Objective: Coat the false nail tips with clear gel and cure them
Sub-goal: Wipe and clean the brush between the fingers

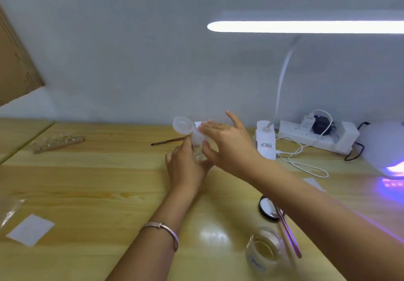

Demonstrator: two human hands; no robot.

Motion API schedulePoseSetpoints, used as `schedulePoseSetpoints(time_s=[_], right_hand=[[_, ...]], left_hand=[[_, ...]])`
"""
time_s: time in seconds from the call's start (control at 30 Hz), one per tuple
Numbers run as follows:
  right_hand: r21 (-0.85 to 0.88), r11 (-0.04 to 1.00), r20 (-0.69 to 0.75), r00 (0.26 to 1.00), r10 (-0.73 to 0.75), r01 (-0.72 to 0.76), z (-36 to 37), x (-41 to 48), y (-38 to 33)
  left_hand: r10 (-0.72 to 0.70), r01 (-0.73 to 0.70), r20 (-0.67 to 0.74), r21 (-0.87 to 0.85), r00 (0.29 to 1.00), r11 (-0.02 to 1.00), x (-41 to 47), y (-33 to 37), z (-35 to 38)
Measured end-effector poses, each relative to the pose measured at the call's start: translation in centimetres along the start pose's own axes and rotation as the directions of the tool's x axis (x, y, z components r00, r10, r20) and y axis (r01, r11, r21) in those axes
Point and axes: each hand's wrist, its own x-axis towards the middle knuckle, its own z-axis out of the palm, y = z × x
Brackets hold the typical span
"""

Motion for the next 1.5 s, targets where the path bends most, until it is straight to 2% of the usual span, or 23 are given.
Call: schedulePoseSetpoints(time_s=[0.13,0.17,0.23,0.3,0.33,0.4,0.47,0.5,0.57,0.63,0.67,0.73,0.8,0.93,1.07,1.13,1.3,1.4,1.5], right_hand=[[-0.09,0.996,0.096,0.995,0.004,0.005,-2.9,1.5,0.2],[-0.076,0.997,0.095,0.995,0.015,-0.007,-3.8,1.4,0.0],[0.04,0.998,0.005,0.999,0.05,-0.05,-5.6,0.3,-0.7],[0.152,0.988,-0.155,0.988,0.003,0.021,-7.0,-3.1,-2.2],[0.154,0.985,-0.202,0.978,-0.045,0.077,-7.4,-5.5,-3.2],[0.112,0.975,-0.174,0.97,-0.171,0.192,-7.3,-10.7,-5.4],[0.122,0.96,-0.105,0.965,-0.241,0.253,-6.2,-14.8,-7.3],[0.167,0.96,-0.1,0.972,-0.212,0.227,-5.7,-16.1,-7.8],[0.365,0.93,-0.075,0.997,-0.008,0.035,-5.3,-17.1,-8.3],[0.565,0.801,0.037,0.976,0.214,-0.197,-5.0,-17.2,-8.3],[0.589,0.765,0.076,0.96,0.268,-0.26,-4.8,-17.2,-8.4],[0.557,0.781,0.082,0.954,0.288,-0.284,-4.4,-17.4,-8.7],[0.514,0.816,0.112,0.964,0.242,-0.265,-4.4,-17.7,-9.2],[0.382,0.884,0.169,0.961,0.219,-0.269,-4.7,-18.7,-9.2],[0.438,0.873,0.103,0.977,0.189,-0.215,-6.1,-20.7,-9.3],[0.48,0.848,0.084,0.974,0.21,-0.224,-6.6,-21.8,-9.3],[0.622,0.672,0.14,0.902,0.409,-0.401,-6.6,-23.3,-8.6],[0.578,0.718,0.035,0.89,0.454,-0.389,-6.6,-23.8,-8.3],[0.545,0.794,-0.073,0.929,0.363,-0.268,-6.6,-23.8,-8.9]], left_hand=[[-0.069,0.068,0.061,0.014,0.996,0.998,0.0,0.3,-0.4],[-0.089,0.087,0.074,0.03,0.993,0.996,0.0,0.3,-0.4],[-0.103,0.092,0.102,0.112,0.989,0.989,-0.4,0.3,-0.4],[-0.111,0.085,0.149,0.168,0.983,0.982,-1.0,-0.4,-1.0],[-0.116,0.086,0.178,0.169,0.977,0.982,-1.2,-0.7,-1.6],[-0.124,0.095,0.23,0.136,0.965,0.986,-2.0,-1.3,-3.4],[-0.083,0.08,0.212,0.025,0.974,0.997,-3.3,-1.4,-5.7],[-0.05,0.063,0.188,-0.067,0.981,0.996,-4.3,-1.3,-6.8],[-0.029,0.102,0.216,-0.337,0.976,0.936,-7.1,-0.5,-8.8],[0.009,0.247,0.409,-0.567,0.912,0.786,-10.4,0.3,-10.3],[0.045,0.321,0.507,-0.611,0.861,0.724,-11.9,0.6,-10.9],[0.13,0.358,0.595,-0.628,0.793,0.692,-14.5,0.7,-11.5],[0.183,0.297,0.583,-0.629,0.792,0.719,-16.0,0.6,-11.6],[0.172,0.154,0.443,-0.608,0.88,0.779,-17.1,0.9,-11.2],[0.221,0.085,0.386,-0.636,0.896,0.767,-17.9,1.8,-11.2],[0.214,0.102,0.39,-0.648,0.895,0.755,-18.4,1.8,-11.1],[0.175,0.213,0.484,-0.644,0.857,0.735,-19.7,1.8,-10.6],[0.179,0.182,0.514,-0.575,0.839,0.798,-20.2,1.9,-10.3],[0.202,0.101,0.517,-0.499,0.832,0.861,-20.5,2.4,-10.0]])
